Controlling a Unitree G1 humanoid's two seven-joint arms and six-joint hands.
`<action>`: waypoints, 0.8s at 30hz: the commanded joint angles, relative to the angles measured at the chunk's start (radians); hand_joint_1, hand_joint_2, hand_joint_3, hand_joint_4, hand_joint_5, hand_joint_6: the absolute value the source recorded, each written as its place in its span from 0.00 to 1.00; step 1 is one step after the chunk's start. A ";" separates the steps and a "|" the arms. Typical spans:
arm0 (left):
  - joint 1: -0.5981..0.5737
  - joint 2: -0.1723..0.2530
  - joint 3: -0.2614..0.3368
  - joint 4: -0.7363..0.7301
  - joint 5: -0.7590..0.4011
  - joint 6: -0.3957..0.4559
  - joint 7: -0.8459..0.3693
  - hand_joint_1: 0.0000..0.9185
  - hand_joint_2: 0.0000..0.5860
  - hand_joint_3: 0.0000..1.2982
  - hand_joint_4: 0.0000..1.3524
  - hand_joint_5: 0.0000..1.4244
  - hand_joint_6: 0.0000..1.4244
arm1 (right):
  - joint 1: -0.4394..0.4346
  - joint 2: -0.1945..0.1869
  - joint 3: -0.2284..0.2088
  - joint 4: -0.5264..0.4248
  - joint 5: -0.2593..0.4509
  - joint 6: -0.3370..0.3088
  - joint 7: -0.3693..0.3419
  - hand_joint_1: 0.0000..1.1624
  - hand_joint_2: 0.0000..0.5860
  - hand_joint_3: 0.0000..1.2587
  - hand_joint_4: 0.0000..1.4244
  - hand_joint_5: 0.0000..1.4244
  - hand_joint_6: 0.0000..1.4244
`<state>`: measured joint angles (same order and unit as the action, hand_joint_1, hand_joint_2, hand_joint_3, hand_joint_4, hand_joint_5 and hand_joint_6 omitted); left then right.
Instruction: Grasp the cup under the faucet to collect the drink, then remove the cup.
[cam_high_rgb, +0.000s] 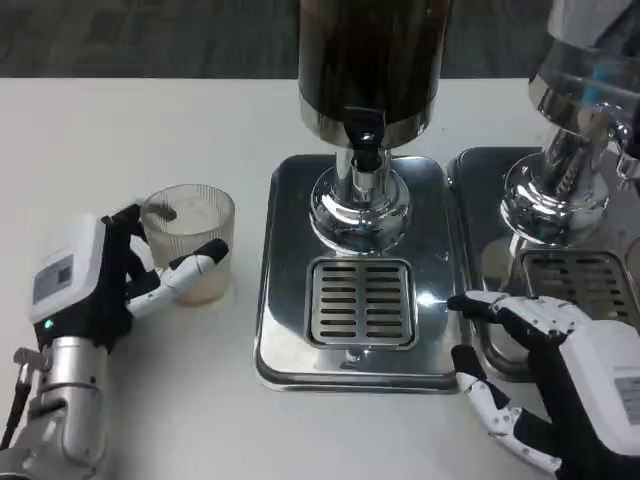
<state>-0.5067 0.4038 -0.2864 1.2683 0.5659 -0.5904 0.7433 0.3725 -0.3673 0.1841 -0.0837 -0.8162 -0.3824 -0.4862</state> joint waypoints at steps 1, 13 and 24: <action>0.007 0.006 -0.003 -0.014 0.003 -0.010 0.048 0.24 0.36 0.45 0.51 0.68 0.84 | -0.013 -0.010 -0.001 0.003 0.014 -0.018 0.012 0.26 0.77 0.32 0.29 0.30 0.23; 0.052 0.024 -0.020 -0.090 0.045 -0.120 0.140 0.26 0.36 0.45 0.52 0.68 0.85 | -0.022 -0.002 0.004 0.019 0.019 -0.029 0.003 0.26 0.77 0.32 0.29 0.30 0.23; 0.064 0.007 -0.069 -0.150 0.097 -0.190 0.124 0.26 0.36 0.44 0.52 0.67 0.84 | -0.015 0.016 0.003 0.014 0.026 -0.035 -0.014 0.26 0.77 0.32 0.29 0.30 0.23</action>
<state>-0.4370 0.4191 -0.3350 1.1377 0.6430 -0.7532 0.8693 0.3549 -0.3595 0.1872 -0.0685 -0.7990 -0.4018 -0.4840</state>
